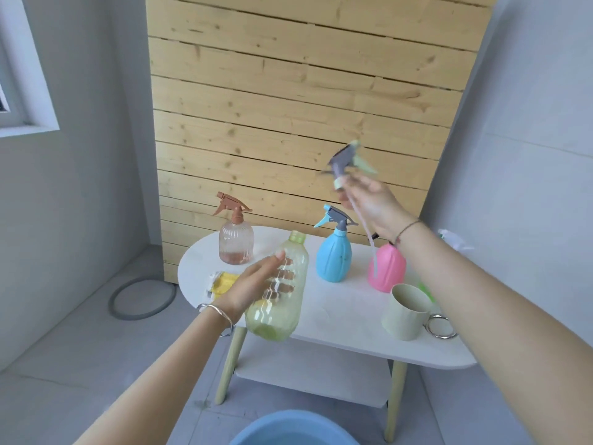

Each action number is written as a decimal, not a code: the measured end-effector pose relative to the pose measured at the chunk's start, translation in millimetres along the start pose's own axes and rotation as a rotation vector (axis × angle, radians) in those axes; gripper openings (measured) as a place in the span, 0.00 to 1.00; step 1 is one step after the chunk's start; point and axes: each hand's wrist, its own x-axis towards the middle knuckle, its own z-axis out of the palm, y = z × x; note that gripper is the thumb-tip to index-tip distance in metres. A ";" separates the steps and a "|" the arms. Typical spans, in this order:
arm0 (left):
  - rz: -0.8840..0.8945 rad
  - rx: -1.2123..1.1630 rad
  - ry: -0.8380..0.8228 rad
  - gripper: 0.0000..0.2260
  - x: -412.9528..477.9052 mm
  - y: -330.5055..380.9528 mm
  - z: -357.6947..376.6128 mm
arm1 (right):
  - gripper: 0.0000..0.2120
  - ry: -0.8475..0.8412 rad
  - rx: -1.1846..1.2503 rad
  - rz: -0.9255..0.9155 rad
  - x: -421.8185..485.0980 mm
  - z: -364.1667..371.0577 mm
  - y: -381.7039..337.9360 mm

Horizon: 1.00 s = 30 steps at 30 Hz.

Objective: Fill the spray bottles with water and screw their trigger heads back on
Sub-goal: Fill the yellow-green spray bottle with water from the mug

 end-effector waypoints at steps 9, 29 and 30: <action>0.043 -0.102 0.151 0.24 10.9 -37.4 -14.1 | 0.16 -0.301 -0.504 0.162 -11.3 50.9 170.9; 0.012 -0.073 0.153 0.22 6.8 -52.4 12.5 | 0.08 0.024 -0.578 -0.111 -36.6 -14.2 154.7; 0.019 -0.070 0.142 0.18 6.4 -51.6 16.8 | 0.07 0.074 -0.586 -0.150 -41.6 -29.5 149.2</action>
